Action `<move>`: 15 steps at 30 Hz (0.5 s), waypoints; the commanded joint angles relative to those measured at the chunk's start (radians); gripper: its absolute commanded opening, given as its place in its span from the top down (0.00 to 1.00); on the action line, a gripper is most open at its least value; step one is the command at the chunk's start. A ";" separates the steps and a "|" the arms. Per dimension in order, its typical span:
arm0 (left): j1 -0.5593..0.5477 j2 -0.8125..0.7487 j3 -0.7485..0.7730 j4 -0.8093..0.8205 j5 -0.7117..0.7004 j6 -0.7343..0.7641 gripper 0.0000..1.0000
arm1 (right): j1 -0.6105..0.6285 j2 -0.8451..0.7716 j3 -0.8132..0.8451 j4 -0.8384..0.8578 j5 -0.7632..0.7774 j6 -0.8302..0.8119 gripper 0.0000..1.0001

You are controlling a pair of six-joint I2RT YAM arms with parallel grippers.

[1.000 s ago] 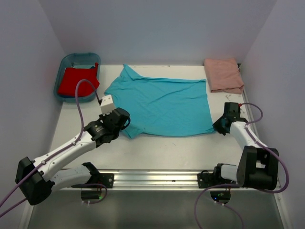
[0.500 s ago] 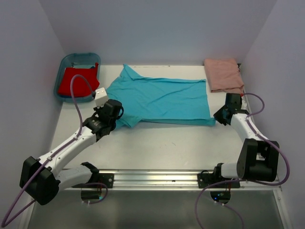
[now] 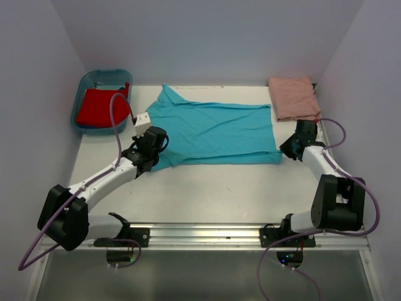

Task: Fold and stack the t-shirts
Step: Fold the tshirt

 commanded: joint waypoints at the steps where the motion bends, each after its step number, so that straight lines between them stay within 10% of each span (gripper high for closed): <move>1: 0.017 0.002 0.024 0.091 -0.018 0.028 1.00 | -0.001 0.002 0.042 0.078 -0.017 -0.021 1.00; 15: 0.089 0.018 0.027 0.138 -0.005 0.053 1.00 | -0.001 0.157 0.135 0.136 -0.103 -0.059 1.00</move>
